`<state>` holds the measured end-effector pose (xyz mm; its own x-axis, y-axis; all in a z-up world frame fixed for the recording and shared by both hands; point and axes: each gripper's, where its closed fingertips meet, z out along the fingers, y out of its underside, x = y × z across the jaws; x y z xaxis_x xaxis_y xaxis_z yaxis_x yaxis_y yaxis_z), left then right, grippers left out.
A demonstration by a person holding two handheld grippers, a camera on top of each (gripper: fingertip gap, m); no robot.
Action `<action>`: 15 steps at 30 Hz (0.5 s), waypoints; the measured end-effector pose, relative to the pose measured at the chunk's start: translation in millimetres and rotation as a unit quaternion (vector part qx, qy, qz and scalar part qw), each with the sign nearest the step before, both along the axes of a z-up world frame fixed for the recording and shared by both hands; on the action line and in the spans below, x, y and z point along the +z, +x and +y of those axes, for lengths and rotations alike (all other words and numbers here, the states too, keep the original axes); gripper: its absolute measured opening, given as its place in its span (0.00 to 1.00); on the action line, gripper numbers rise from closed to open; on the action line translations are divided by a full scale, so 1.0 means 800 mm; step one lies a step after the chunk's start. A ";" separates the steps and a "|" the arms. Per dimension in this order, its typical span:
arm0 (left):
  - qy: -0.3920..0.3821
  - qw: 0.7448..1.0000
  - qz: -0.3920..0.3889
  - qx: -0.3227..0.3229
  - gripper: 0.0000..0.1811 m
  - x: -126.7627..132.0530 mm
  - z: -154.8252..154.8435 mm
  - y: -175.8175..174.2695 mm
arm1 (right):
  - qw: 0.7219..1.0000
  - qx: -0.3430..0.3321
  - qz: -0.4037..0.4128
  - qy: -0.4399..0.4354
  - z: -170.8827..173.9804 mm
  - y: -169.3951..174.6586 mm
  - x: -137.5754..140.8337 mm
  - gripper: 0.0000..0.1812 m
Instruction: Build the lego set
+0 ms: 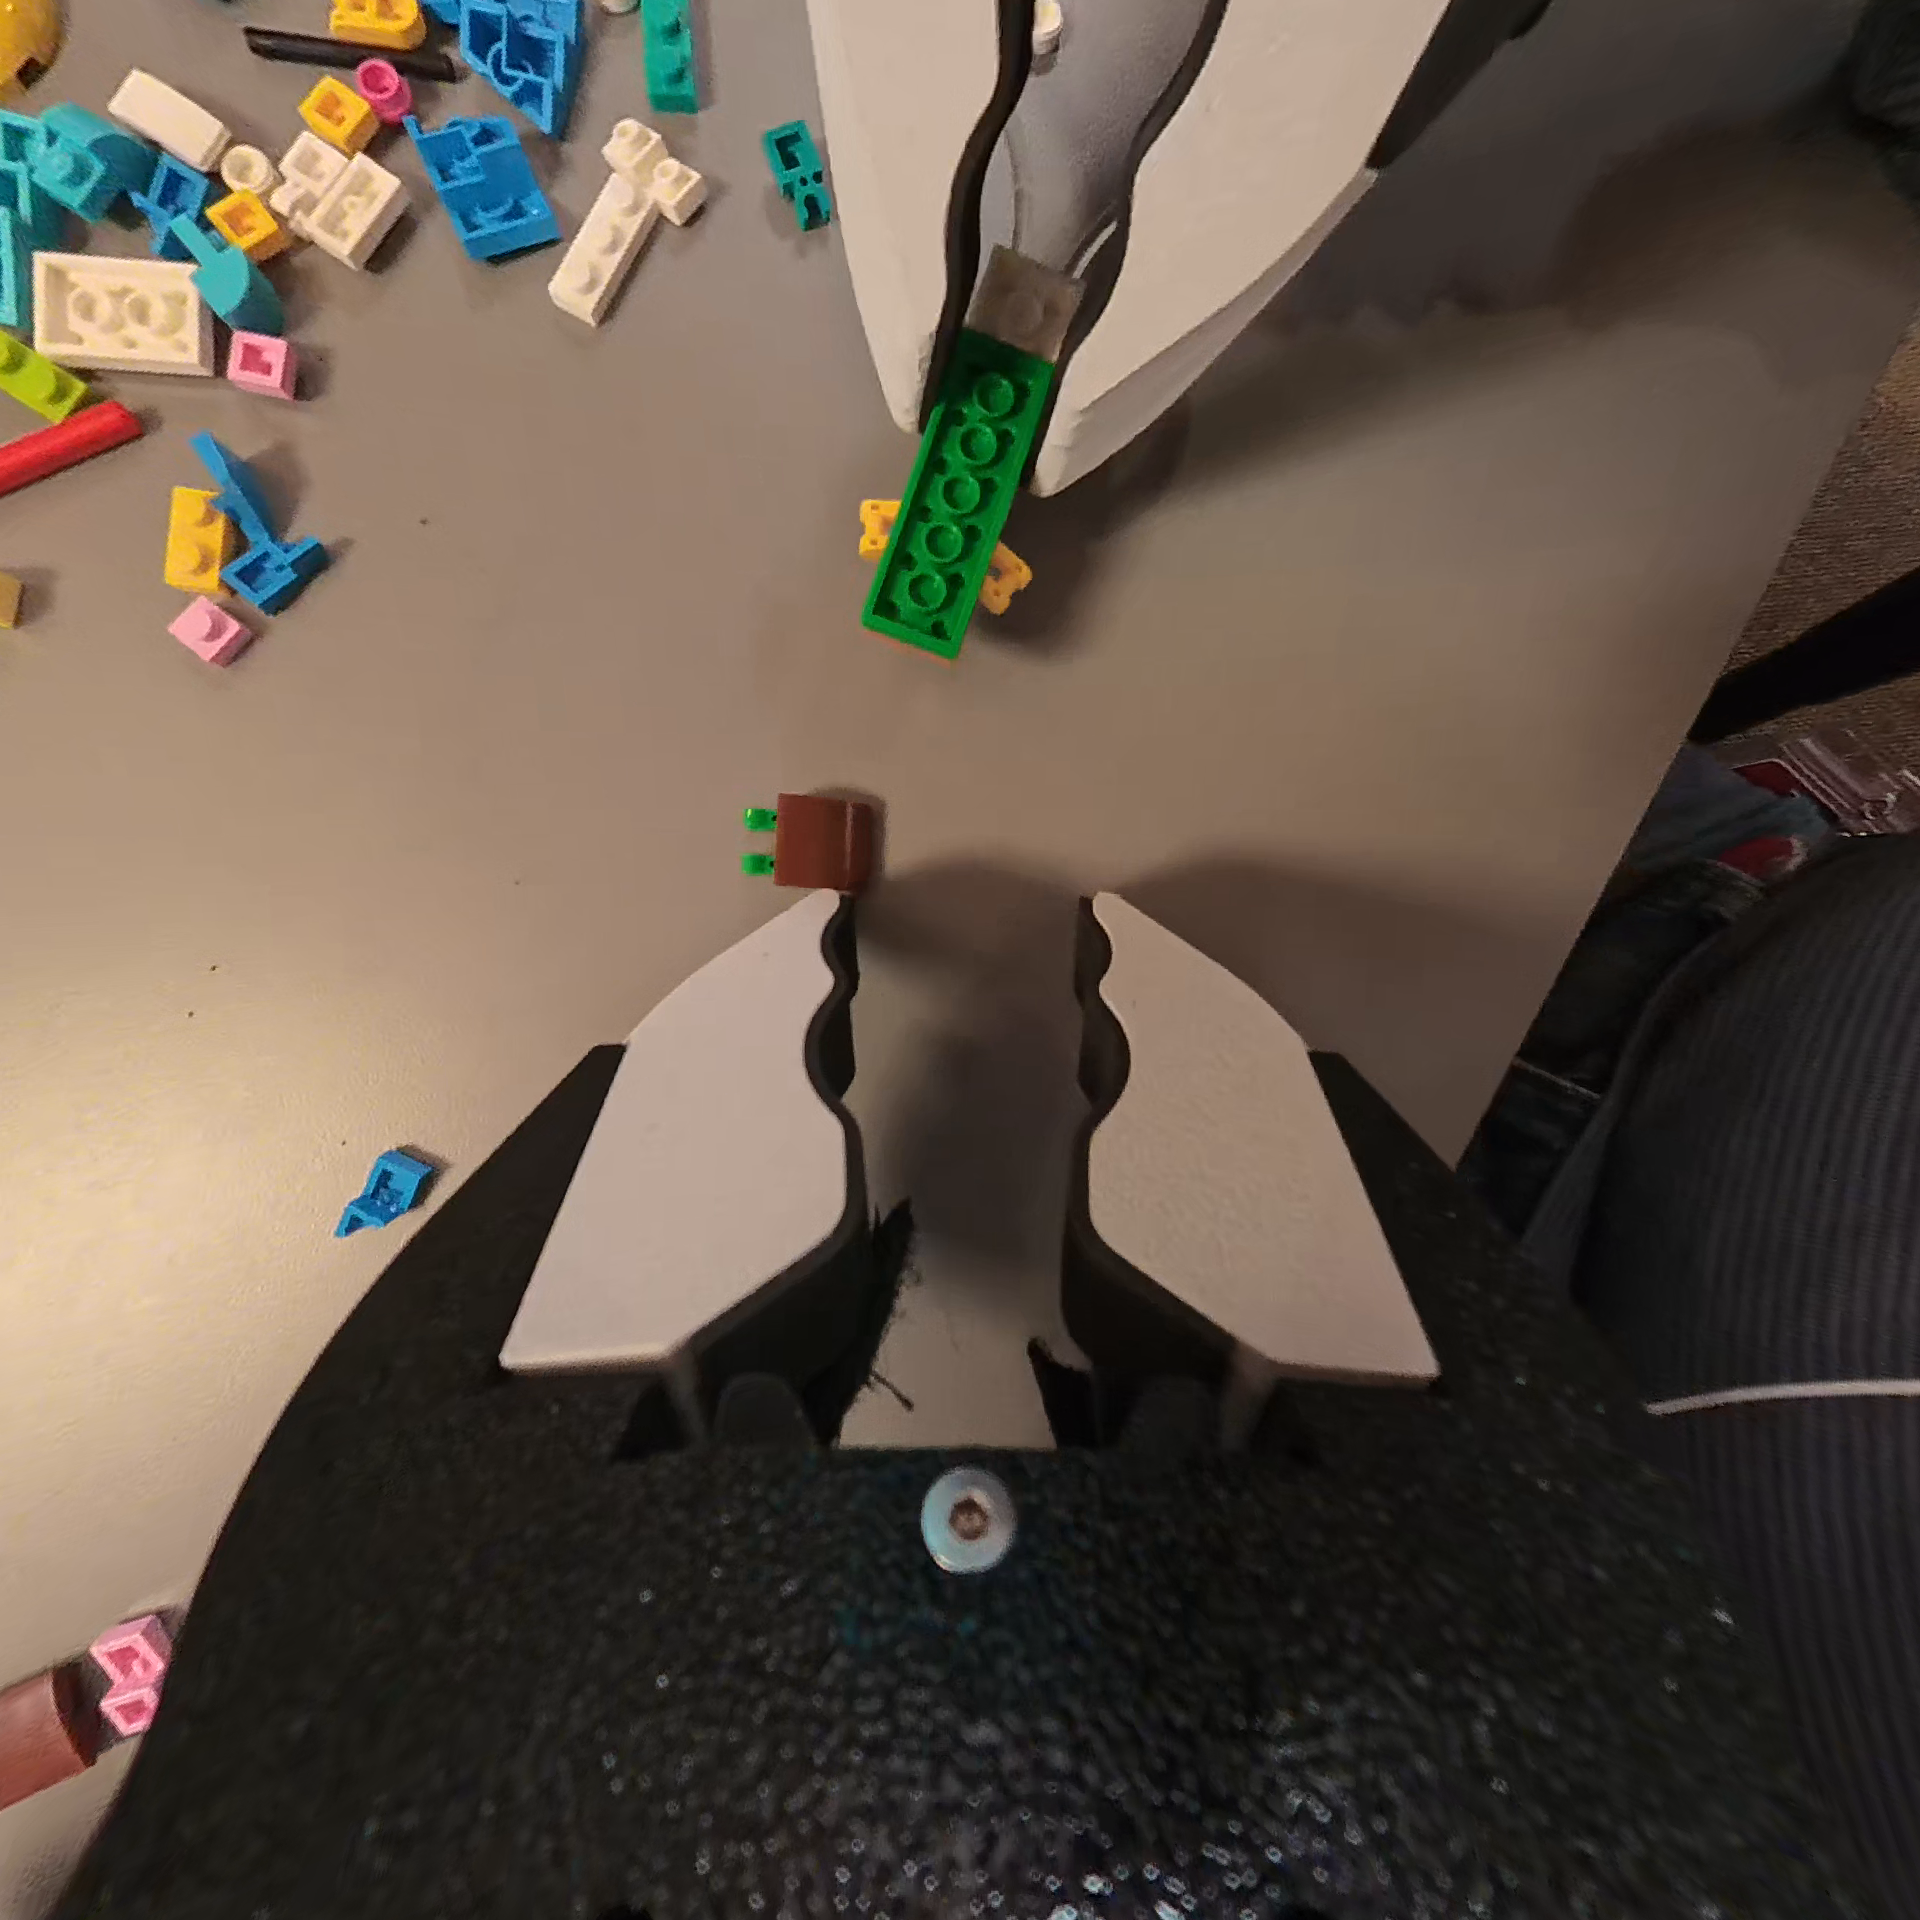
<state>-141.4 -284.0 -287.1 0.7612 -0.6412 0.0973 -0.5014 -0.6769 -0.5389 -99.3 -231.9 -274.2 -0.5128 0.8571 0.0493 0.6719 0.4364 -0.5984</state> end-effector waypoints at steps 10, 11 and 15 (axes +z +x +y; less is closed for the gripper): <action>0.025 0.998 -0.039 -0.037 0.21 0.006 0.003 0.023 | 1.000 -0.001 -0.001 -0.001 0.000 0.001 0.000 0.08; 0.039 0.997 -0.043 -0.046 0.22 0.011 0.005 0.025 | 1.000 -0.001 -0.001 -0.001 0.000 0.001 0.000 0.08; 0.159 0.982 -0.038 -0.093 0.24 0.038 0.030 0.014 | 1.000 -0.001 0.001 -0.002 0.001 0.001 0.001 0.08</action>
<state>-130.5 -260.0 -256.5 0.6259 -0.7760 -0.0781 -0.5505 -0.3687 -0.7490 -98.6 -231.5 -273.1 -0.5109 0.8583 0.0479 0.6711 0.4330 -0.6018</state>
